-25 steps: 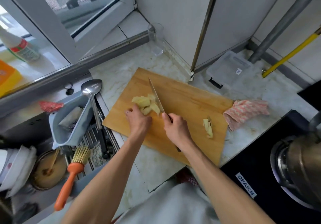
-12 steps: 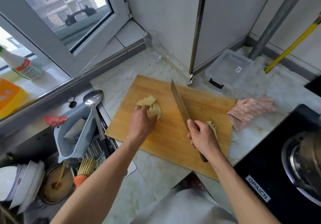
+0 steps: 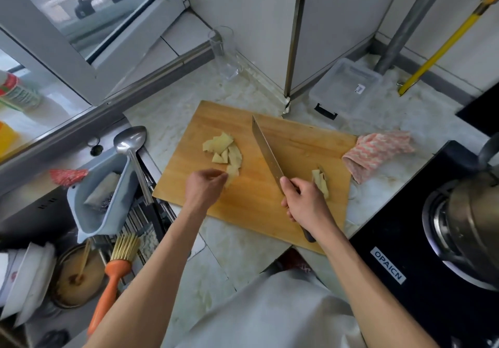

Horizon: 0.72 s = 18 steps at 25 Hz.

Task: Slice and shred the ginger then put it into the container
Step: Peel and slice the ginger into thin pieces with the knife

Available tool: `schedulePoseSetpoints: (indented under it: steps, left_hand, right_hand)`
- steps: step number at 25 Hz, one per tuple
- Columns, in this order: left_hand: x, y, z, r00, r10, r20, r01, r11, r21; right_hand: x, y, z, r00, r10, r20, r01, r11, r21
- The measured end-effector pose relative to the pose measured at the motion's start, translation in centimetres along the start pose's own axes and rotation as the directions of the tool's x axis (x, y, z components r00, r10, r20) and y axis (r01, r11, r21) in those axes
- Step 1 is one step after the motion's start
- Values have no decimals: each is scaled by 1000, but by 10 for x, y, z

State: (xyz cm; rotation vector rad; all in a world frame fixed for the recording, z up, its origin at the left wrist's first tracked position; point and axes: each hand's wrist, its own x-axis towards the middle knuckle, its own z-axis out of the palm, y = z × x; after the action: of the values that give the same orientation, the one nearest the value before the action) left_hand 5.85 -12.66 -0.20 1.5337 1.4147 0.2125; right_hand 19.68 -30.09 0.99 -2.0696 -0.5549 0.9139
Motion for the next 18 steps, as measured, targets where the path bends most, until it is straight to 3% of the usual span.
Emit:
schedulePoseSetpoints:
  steps: [2, 3, 7, 10, 14, 18]
  left_hand:
    - [-15, -8, 6, 993, -70, 99, 85, 985, -149]
    - [-19, -12, 9, 991, -62, 120, 80, 986, -145]
    - [-6, -9, 7, 989, 145, 8, -141, 948, 286]
    - [14, 13, 10, 947, 322, -1, -295, 868, 398]
    - [38, 45, 28, 976, 206, -73, -141, 849, 509]
    - [46, 58, 37, 971, 225, -79, -122, 755, 644]
  right_hand:
    - [-4, 1, 3, 1000, -14, 16, 14, 1000, -11]
    - [-5, 1, 4, 1000, -18, 24, 18, 1000, -10]
    - [-9, 3, 3, 999, -15, 38, 15, 1000, 1]
    - [-7, 5, -1, 1000, -18, 19, 18, 1000, 11]
    - [-6, 3, -5, 1000, -5, -4, 5, 999, 32]
    - [-7, 4, -4, 1000, 1, 2, -2, 999, 38]
